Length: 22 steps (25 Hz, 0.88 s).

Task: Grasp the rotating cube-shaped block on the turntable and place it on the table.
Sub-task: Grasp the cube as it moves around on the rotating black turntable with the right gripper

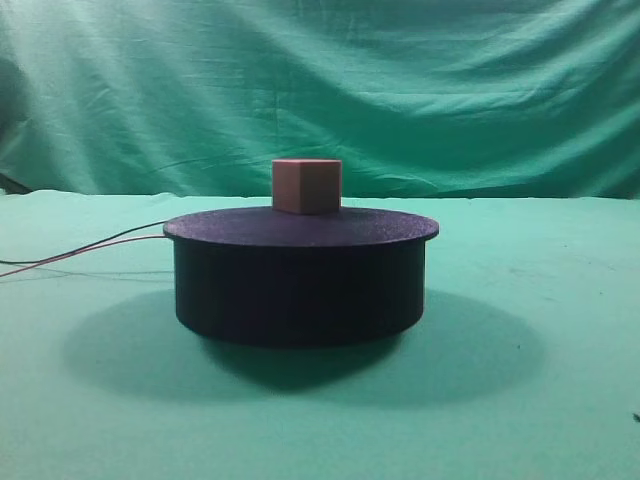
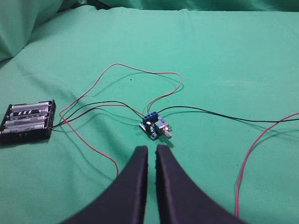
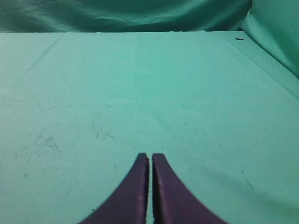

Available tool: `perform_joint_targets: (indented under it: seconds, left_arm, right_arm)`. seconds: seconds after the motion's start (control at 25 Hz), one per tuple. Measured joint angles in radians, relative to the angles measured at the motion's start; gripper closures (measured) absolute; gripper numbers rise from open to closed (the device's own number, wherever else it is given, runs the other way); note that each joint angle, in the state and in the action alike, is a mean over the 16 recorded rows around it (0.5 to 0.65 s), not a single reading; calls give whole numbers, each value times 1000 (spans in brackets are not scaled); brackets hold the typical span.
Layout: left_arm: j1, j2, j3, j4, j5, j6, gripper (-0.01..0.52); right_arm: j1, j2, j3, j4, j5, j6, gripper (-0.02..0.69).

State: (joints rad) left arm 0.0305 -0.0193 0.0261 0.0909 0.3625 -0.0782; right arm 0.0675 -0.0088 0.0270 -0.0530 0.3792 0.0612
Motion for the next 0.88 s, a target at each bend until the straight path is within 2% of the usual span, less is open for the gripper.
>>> perform_joint_targets:
  seconds: [0.36,0.88]
  left_arm:
    - [0,0,0,0,0,0,514]
    - [0,0,0,0,0,0,514]
  right_arm:
    - [0,0,1,5,-26,6,665]
    - [0,45,-50,112,-295,53,665]
